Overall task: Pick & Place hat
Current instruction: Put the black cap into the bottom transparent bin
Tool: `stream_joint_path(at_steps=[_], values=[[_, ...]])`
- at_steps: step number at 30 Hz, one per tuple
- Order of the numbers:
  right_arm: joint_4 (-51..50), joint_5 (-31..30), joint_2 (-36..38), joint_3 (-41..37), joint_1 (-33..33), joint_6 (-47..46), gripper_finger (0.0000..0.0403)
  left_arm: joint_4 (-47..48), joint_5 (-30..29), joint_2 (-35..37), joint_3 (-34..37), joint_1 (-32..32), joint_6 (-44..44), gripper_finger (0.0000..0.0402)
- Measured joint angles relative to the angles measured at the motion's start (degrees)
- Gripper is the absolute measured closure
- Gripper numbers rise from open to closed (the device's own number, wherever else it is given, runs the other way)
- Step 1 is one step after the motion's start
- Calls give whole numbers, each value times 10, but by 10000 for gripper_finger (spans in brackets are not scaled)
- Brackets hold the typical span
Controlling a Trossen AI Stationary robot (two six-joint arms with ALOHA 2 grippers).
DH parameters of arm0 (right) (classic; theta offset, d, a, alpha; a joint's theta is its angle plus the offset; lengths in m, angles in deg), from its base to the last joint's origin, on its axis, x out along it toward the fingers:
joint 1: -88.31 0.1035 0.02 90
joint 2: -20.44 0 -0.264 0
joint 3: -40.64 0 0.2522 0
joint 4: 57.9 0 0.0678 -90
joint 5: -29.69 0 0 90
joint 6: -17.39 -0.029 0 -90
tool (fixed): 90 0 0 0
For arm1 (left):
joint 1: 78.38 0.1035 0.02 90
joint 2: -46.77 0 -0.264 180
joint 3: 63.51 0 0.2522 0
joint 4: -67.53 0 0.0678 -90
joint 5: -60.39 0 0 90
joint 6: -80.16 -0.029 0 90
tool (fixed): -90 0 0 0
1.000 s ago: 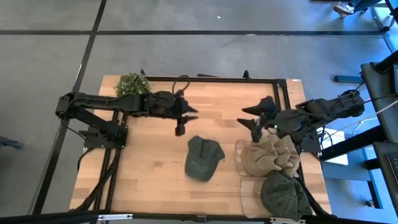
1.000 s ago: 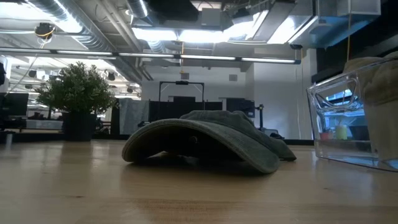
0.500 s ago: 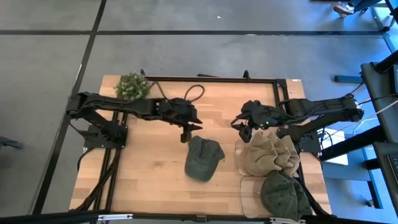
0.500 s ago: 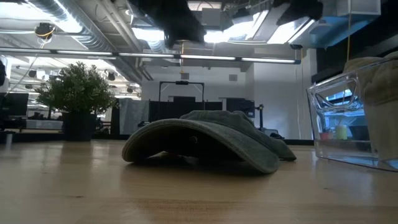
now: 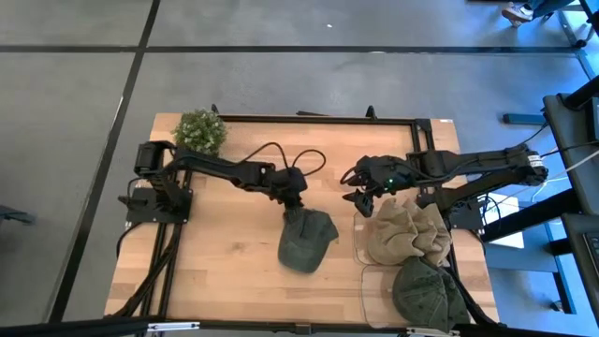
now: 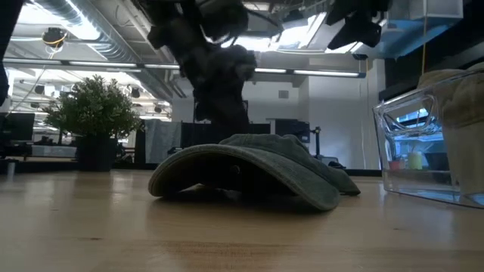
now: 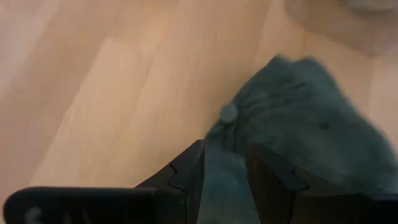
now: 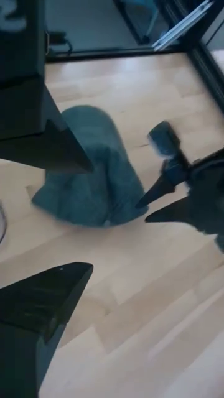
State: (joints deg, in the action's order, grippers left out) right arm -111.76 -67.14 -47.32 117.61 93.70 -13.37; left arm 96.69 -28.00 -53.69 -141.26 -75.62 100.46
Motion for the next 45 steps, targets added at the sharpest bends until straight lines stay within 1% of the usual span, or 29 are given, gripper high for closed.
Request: stream_joint_path(at_steps=[4,11,15,19,24,27,31,34,38,41,43,45], values=[[14,15,0,-20,-7,-11,156,18,0,-16,0,1,30,291],[18,24,0,-26,-24,-2,156,62,0,-21,0,0,31,291],[38,25,-6,-26,-32,-15,156,88,0,-24,0,-4,31,291],[37,26,-25,-26,-41,-8,156,91,-1,-40,0,-15,24,291],[44,27,-53,-26,-47,-2,156,86,-15,-81,-2,-28,27,290],[43,45,-64,-26,-50,10,156,86,-19,-96,-4,-29,30,290],[44,51,-73,-26,-52,13,156,89,-22,-99,-3,-28,28,290],[45,51,-84,-26,-52,10,156,87,-28,-96,-3,-29,9,292],[43,54,-112,-26,-55,-13,156,88,-28,-96,-2,-28,-11,305],[43,56,-133,-26,-64,-17,156,88,-33,-97,-2,-31,-24,321],[41,76,-139,-26,-78,-12,156,87,-42,-97,-2,-35,-32,341],[40,98,-141,-26,-94,-1,156,84,-46,-98,-1,-38,-44,370]])
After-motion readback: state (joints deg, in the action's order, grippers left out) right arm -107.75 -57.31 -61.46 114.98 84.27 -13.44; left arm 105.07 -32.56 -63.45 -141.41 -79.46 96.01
